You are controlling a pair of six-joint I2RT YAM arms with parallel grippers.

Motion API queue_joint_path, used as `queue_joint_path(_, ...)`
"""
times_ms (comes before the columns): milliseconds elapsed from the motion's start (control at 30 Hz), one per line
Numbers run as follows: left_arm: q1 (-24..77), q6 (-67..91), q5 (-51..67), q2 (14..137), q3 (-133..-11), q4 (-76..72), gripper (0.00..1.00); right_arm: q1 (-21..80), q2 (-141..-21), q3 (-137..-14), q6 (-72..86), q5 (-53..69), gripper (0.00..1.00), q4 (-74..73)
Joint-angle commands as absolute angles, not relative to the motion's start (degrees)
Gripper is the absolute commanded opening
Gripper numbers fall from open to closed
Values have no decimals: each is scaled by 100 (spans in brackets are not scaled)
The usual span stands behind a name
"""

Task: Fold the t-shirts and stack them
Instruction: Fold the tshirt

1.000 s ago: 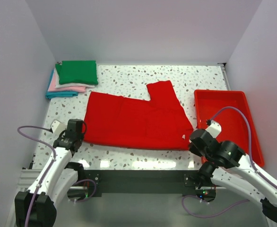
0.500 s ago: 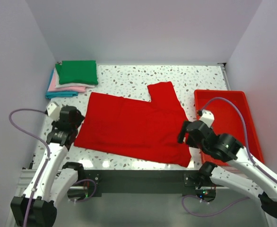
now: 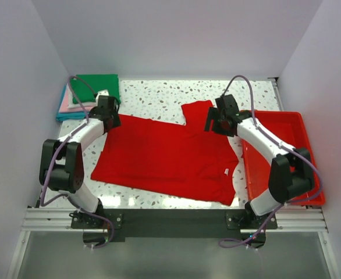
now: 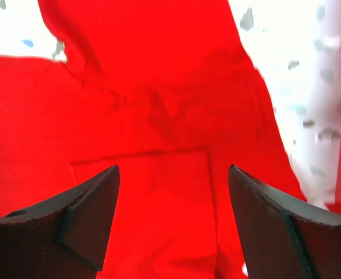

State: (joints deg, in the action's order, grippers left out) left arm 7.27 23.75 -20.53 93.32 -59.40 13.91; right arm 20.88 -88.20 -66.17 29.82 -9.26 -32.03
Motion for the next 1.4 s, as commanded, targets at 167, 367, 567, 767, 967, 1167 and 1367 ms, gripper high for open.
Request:
queue_joint_path(167,729,1310,-2118,10449,-7434,1248,59,1986,-9789,-7487,2654,-948,77,-2619)
queue_joint_path(367,721,1292,-1969,11266,-7997,1134,55,1951,-10379,-7725,2628,-1221,76,-2505)
queue_joint_path(567,721,1678,-1907,11601,-8305,1099,50,1907,-10661,-7962,2549,-1450,75,-2557)
queue_joint_path(767,721,2100,-2030,11970,-8516,1221,46,1837,-10828,-8059,2505,-1669,75,-2610)
queue_joint_path(967,721,2399,-2346,12190,-8613,1468,42,1723,-11065,-8217,2426,-1600,75,-2663)
queue_joint_path(1167,703,2505,-2707,12217,-8596,1538,42,1679,-11451,-8525,2294,-1512,77,-2742)
queue_joint_path(1367,659,2514,-2777,12296,-8613,1556,36,1644,-11716,-8718,2215,-1661,77,-2804)
